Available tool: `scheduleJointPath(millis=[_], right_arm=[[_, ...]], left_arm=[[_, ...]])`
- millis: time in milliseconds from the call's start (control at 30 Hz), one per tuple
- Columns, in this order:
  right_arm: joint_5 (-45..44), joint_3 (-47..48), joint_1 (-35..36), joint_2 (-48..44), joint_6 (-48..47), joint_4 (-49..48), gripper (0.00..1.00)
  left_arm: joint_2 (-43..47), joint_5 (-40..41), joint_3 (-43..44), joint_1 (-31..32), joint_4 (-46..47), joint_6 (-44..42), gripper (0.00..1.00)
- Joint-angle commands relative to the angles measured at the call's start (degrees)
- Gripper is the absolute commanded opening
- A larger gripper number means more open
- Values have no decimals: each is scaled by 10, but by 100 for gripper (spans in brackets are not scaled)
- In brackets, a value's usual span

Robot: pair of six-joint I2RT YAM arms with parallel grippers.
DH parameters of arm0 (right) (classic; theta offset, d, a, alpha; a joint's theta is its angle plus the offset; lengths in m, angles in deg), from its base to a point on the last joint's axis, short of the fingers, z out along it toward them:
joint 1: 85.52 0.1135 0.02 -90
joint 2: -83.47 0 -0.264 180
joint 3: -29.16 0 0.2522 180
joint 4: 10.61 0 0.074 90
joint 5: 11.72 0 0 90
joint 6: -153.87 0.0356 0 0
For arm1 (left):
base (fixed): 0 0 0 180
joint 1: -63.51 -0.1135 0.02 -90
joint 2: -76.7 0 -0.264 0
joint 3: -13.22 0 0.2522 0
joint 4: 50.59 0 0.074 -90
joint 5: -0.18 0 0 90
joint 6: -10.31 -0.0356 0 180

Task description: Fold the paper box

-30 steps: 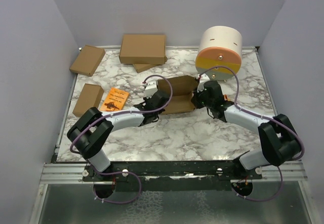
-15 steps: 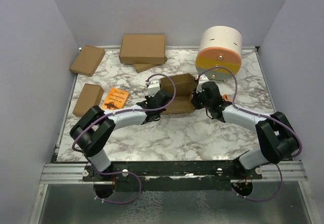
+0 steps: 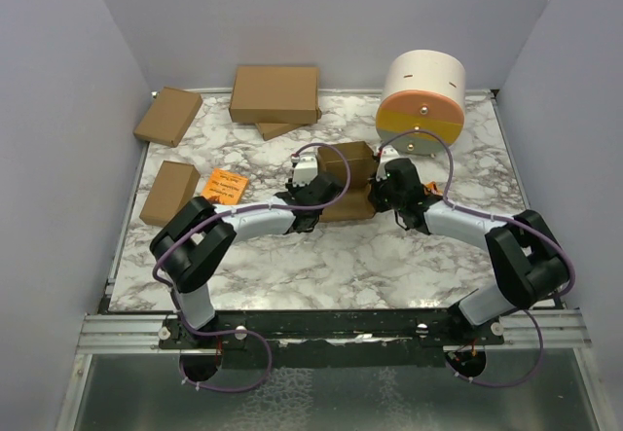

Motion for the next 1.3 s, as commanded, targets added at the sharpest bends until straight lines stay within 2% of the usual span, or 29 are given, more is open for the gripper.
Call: scheduleJointPath(millis=[0,133,567,833,1267], right_arm=[[27,22,16,3,-26,-50,1],[21,24,16,10,-33,-48,2],[10,28,16,23,-53,-45,5],[-2,29,16,29,-65,-48,7],[13,44,16,55,-86,-38,16]], left_arm=[[2,-8,-5,15,-55,-63,29],[14,-11,-4,15,-56,-63,30],[88,-65,-18,18,-18,-62,45],[127,-110,-62,18,19,-75,55],[118,-130,-93,18,41,-62,55]])
